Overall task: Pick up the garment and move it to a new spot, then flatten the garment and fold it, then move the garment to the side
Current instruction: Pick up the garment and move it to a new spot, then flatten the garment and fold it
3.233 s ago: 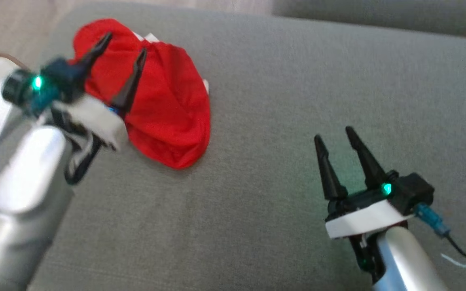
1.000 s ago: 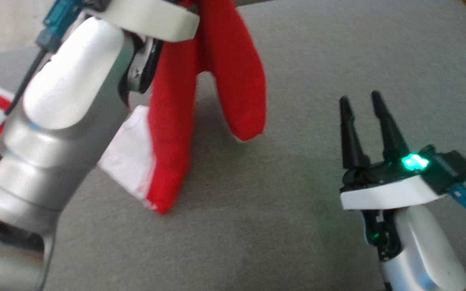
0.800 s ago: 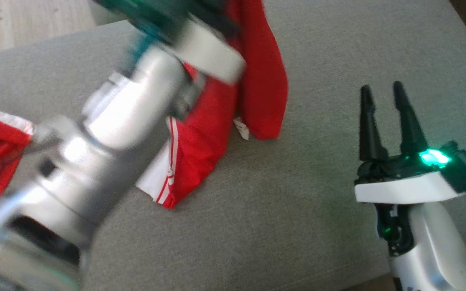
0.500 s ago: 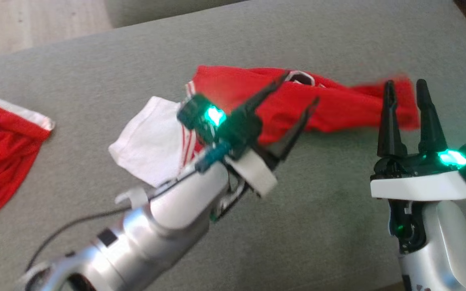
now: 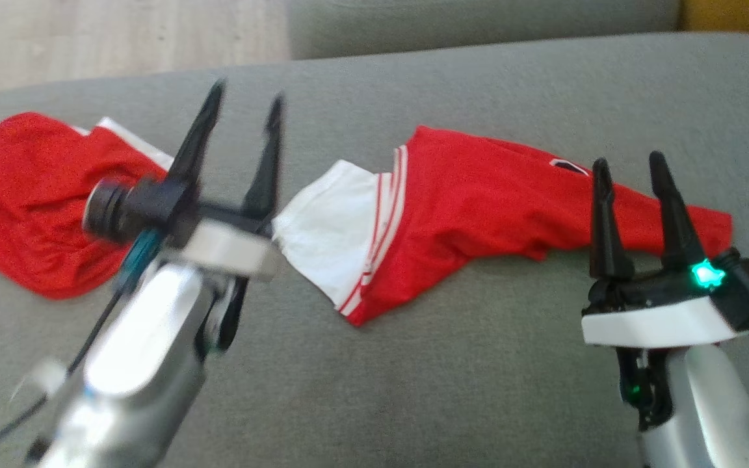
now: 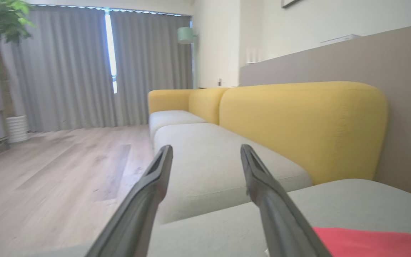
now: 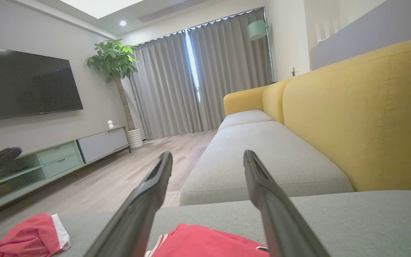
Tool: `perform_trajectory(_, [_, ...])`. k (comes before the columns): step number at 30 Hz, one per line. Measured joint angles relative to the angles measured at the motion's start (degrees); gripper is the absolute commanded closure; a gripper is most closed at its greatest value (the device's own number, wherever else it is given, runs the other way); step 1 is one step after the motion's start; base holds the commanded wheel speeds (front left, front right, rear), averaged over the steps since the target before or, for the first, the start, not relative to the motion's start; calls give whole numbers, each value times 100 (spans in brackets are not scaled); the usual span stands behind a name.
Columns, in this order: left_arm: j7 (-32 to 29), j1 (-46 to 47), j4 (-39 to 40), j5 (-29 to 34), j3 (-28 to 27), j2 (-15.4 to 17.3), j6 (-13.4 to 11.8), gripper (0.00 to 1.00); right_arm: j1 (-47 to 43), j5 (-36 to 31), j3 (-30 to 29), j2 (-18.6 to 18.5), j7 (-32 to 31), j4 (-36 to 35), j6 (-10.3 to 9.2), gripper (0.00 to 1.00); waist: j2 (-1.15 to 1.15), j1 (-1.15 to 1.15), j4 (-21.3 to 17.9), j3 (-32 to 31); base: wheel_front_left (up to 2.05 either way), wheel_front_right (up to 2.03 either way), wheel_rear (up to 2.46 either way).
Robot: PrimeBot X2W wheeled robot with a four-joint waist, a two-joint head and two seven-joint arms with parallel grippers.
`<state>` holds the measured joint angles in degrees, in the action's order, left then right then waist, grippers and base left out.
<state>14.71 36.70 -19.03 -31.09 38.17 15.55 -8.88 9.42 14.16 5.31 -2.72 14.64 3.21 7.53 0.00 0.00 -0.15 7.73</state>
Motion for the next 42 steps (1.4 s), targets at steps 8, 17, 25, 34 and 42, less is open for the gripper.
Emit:
perform_trajectory(8, [0,-2036,702,410,-946,5,93,0,-373,-247,160,1,0,116,0,0,0,-1,475,-342,0,0,0])
perform_trajectory(17, [0,-2856,951,972,-1641,-617,481,0,-439,-321,254,1,0,286,0,0,0,0,727,-392,0,0,0])
perform_trajectory(25, [0,-2848,846,1327,-2009,-918,882,0,-174,-675,716,-2,-11,820,0,0,0,0,868,-236,0,0,0])
perform_trajectory(34, [0,-2513,578,1312,-2023,-1239,1270,0,1736,-836,1463,-597,-1203,2150,0,0,0,1,1420,109,0,0,0])
perform_trajectory(42, [0,-2180,524,594,-1657,-1290,1236,0,2878,43,2519,-1139,-2565,3550,0,0,0,1,2071,439,0,0,0])
